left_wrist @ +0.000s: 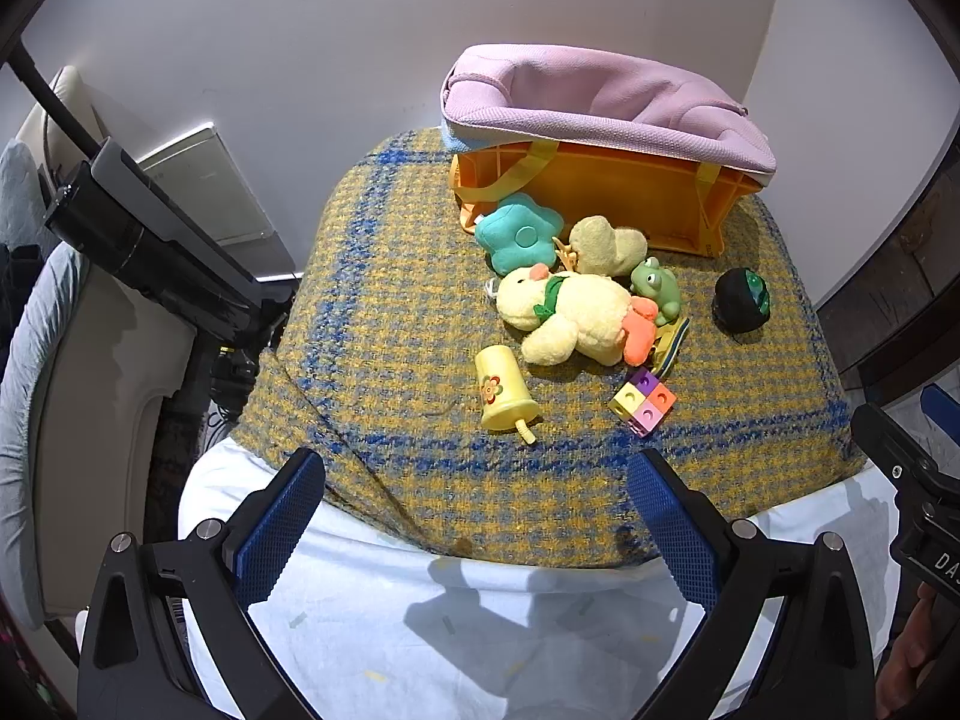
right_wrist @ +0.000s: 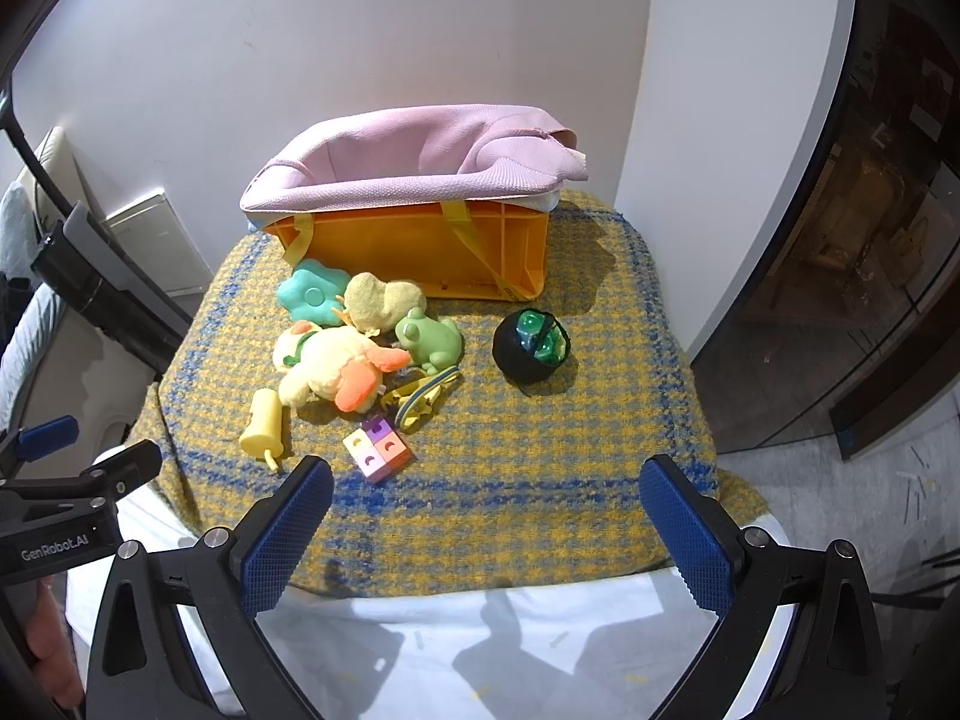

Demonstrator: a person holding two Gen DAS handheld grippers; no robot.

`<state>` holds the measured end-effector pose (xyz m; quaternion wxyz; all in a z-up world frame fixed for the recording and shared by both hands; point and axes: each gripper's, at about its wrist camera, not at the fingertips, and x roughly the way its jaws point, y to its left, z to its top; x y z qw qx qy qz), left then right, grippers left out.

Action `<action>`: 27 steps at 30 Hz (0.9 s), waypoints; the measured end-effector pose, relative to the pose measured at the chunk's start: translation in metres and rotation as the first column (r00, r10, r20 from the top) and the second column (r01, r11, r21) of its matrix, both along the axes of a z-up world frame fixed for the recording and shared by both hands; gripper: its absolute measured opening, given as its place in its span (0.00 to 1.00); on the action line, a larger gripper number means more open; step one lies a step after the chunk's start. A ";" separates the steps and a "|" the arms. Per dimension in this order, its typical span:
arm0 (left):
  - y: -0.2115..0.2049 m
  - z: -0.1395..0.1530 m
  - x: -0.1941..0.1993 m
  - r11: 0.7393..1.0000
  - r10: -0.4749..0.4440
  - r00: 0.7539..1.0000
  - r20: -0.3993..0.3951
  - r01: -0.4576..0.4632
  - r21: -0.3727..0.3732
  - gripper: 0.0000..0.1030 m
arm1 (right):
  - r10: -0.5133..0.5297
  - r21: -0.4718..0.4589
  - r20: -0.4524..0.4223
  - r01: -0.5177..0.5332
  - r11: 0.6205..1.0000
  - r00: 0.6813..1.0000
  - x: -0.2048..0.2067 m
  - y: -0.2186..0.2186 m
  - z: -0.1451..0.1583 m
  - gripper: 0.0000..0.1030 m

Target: Organize objects

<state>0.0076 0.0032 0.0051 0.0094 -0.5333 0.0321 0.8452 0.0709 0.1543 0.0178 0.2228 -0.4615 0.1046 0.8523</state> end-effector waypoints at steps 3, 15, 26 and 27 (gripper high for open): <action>0.000 0.000 0.000 1.000 -0.002 1.000 -0.001 0.002 0.000 1.00 | 0.000 0.000 0.000 0.000 1.000 1.000 0.000 0.000 0.000 0.99; 0.000 0.000 0.000 1.000 -0.007 1.000 0.000 0.007 0.000 1.00 | -0.004 -0.001 0.000 0.004 1.000 1.000 0.000 0.000 0.001 0.99; 0.002 -0.002 0.002 1.000 -0.012 1.000 0.002 0.012 -0.001 1.00 | -0.009 -0.005 0.000 0.009 1.000 1.000 0.000 0.001 0.001 0.99; 0.002 -0.002 0.002 1.000 -0.011 1.000 0.001 0.011 -0.001 1.00 | -0.009 -0.006 0.001 0.009 1.000 1.000 0.000 0.000 0.000 0.99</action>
